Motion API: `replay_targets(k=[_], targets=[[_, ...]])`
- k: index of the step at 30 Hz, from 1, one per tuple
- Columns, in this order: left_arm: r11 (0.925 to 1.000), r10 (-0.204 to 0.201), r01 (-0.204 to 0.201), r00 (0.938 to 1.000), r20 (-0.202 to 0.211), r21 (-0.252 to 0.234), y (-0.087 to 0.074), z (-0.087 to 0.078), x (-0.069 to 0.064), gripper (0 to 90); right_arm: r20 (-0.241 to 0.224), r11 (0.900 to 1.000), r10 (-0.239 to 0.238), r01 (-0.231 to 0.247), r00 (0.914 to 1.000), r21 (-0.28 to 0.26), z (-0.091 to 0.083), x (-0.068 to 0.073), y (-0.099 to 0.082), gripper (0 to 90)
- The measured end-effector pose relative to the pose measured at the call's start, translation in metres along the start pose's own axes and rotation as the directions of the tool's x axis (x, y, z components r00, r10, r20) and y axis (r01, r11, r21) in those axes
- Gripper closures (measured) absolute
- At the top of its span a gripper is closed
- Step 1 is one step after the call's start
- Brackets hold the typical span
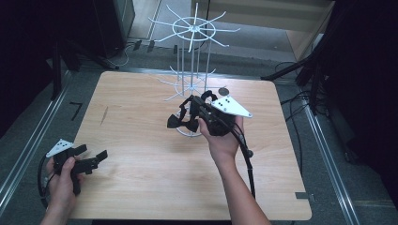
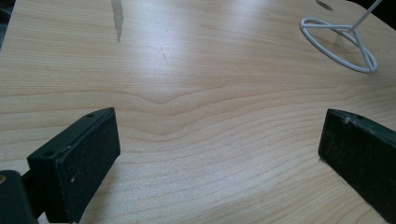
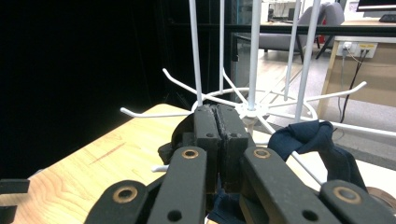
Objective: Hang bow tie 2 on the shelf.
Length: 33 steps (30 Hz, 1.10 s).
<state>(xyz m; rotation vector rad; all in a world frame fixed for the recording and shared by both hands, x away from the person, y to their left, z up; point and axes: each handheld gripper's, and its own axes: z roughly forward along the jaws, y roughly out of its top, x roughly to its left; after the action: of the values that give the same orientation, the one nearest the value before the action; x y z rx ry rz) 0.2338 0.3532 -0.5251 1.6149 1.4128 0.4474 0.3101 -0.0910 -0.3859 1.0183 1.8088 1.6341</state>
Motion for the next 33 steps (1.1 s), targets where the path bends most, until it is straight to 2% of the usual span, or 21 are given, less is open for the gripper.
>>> replay_targets(k=[33], targets=[[1.0,-0.001,0.001,1.0,0.0,0.001,0.0,0.0,0.0,0.0,0.033,0.999,0.012,-0.013,0.9994,0.042,0.006,-0.01,-0.022,89.4]])
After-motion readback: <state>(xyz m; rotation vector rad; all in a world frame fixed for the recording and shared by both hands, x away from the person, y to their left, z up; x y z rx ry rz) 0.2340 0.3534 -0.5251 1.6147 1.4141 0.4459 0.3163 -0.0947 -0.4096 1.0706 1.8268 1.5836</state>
